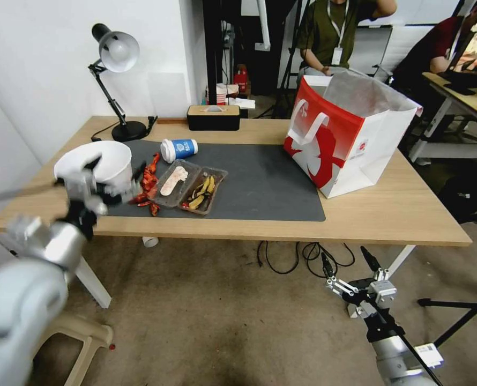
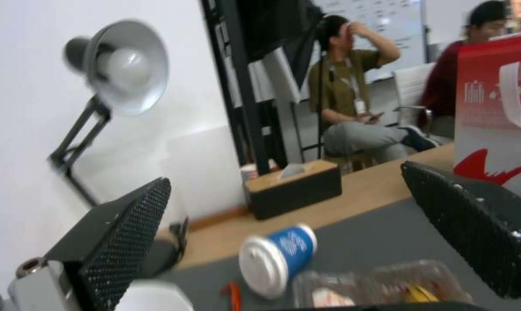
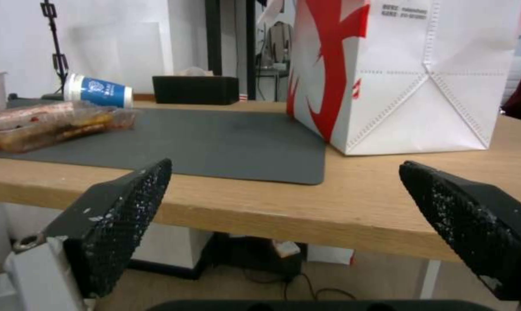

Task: Pick up the trash from the table and place it into the takeout bag.

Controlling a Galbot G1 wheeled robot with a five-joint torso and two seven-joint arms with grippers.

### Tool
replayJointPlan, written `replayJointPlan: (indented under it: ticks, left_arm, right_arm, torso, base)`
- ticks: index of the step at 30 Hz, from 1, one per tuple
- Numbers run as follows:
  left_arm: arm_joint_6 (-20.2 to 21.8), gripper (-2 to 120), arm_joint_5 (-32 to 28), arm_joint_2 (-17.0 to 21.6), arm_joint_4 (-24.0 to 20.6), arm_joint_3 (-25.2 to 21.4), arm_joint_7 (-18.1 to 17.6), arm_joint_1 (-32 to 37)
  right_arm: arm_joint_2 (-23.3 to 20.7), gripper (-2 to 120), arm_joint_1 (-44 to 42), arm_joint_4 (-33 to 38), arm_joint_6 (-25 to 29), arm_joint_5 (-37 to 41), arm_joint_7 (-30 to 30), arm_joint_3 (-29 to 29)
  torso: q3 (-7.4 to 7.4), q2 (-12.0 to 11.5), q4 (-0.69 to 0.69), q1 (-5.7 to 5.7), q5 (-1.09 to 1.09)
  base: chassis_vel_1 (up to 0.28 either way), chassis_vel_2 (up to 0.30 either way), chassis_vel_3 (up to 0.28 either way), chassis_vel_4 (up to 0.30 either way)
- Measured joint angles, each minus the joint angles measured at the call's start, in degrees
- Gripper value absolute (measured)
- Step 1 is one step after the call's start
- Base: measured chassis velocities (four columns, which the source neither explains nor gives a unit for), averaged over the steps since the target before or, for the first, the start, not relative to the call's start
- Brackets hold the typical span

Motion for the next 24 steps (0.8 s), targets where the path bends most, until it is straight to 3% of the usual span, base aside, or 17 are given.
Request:
replayJointPlan:
  ticks: [1,2,4,5,8,9,10,13,14,16,18,19,22,23,24]
  left_arm:
    - [0.0,100,-1.1,2.1,2.3,2.9,0.8,-4.3]
    - [0.0,100,-1.1,2.1,2.3,2.9,0.8,-4.3]
    - [0.6,100,-3.2,5.8,7.8,12.2,2.0,-15.5]
    - [0.6,100,-3.2,5.8,7.8,12.2,2.0,-15.5]
    - [2.6,100,-4.1,7.2,16.1,28.7,3.8,-33.6]
    - [4.1,100,-3.9,6.7,19.2,34.0,4.6,-39.8]
    - [4.1,100,-3.9,6.7,19.2,34.0,4.6,-39.8]
    - [8.1,100,-0.6,2.5,27.4,46.3,7.2,-54.2]
    - [8.1,100,-0.6,2.5,27.4,46.3,7.2,-54.2]
    - [9.5,100,2.0,-0.3,31.5,51.3,9.7,-60.6]
    - [12.4,100,5.4,-4.4,37.7,57.5,13.1,-66.9]
    - [12.4,100,5.4,-4.4,37.7,57.5,13.1,-66.9]
    - [16.2,100,9.8,-9.5,46.8,64.0,17.2,-72.8]
    - [16.2,100,9.8,-9.5,46.8,64.0,17.2,-72.8]
    - [17.5,100,11.4,-11.3,49.5,65.8,18.1,-74.4]
  right_arm:
    - [0.2,100,0.1,0.2,-0.4,-0.4,0.2,-0.1]
    - [0.2,100,0.1,0.2,-0.4,-0.4,0.2,-0.1]
    - [0.8,100,0.3,0.9,-1.5,-1.3,0.5,-0.4]
    - [0.8,100,0.3,0.9,-1.5,-1.3,0.5,-0.4]
    - [1.6,100,0.5,1.6,-2.7,-2.4,1.0,-0.4]
    - [1.9,100,0.5,1.9,-3.1,-2.8,1.1,-0.3]
    - [1.9,100,0.5,1.9,-3.1,-2.8,1.1,-0.3]
    - [2.6,100,0.2,2.3,-3.7,-3.4,1.3,0.4]
    - [2.6,100,0.2,2.3,-3.7,-3.4,1.3,0.4]
    - [2.9,100,-0.1,2.3,-3.8,-3.5,1.4,0.8]
    - [3.2,100,-0.5,2.3,-3.9,-3.6,1.5,1.5]
    - [3.2,100,-0.5,2.3,-3.9,-3.6,1.5,1.5]
    - [3.8,100,-0.8,2.3,-3.9,-3.9,1.6,2.0]
    - [3.8,100,-0.8,2.3,-3.9,-3.9,1.6,2.0]
    - [4.0,100,-0.9,2.3,-3.9,-4.1,1.6,2.1]
  torso:
    - [0.0,0.0,-0.01,0.0,0.0]
    - [0.0,0.0,-0.01,0.0,0.0]
    - [0.0,0.0,-0.02,0.0,0.05]
    - [0.0,0.0,-0.02,0.0,0.05]
    - [0.0,0.0,-0.03,0.01,-0.03]
    - [-0.01,0.0,-0.03,0.01,0.09]
    - [-0.01,0.0,-0.03,0.01,0.09]
    - [0.0,0.0,-0.01,0.01,-0.05]
    - [0.0,0.0,-0.01,0.01,-0.05]
    - [0.0,0.0,-0.06,0.01,0.1]
    - [0.0,0.0,-0.06,0.0,0.05]
    - [0.0,0.0,-0.06,0.0,0.05]
    - [0.0,0.0,0.0,0.01,0.02]
    - [0.0,0.0,0.0,0.01,0.02]
    - [0.0,0.0,0.01,0.0,0.02]
  base:
    - [0.0,0.0,0.0,0.0]
    - [0.0,0.0,0.0,0.0]
    - [0.0,0.0,0.0,0.0]
    - [0.0,0.0,0.0,0.0]
    - [0.0,0.0,0.0,0.0]
    - [0.0,0.0,0.0,0.0]
    - [0.0,0.0,0.0,0.0]
    - [0.0,0.0,0.0,0.0]
    - [0.0,0.0,0.0,0.0]
    - [0.0,0.0,0.0,0.0]
    - [0.0,0.0,0.0,0.0]
    - [0.0,0.0,0.0,0.0]
    - [0.0,0.0,0.0,0.0]
    - [0.0,0.0,0.0,0.0]
    - [0.0,0.0,0.0,0.0]
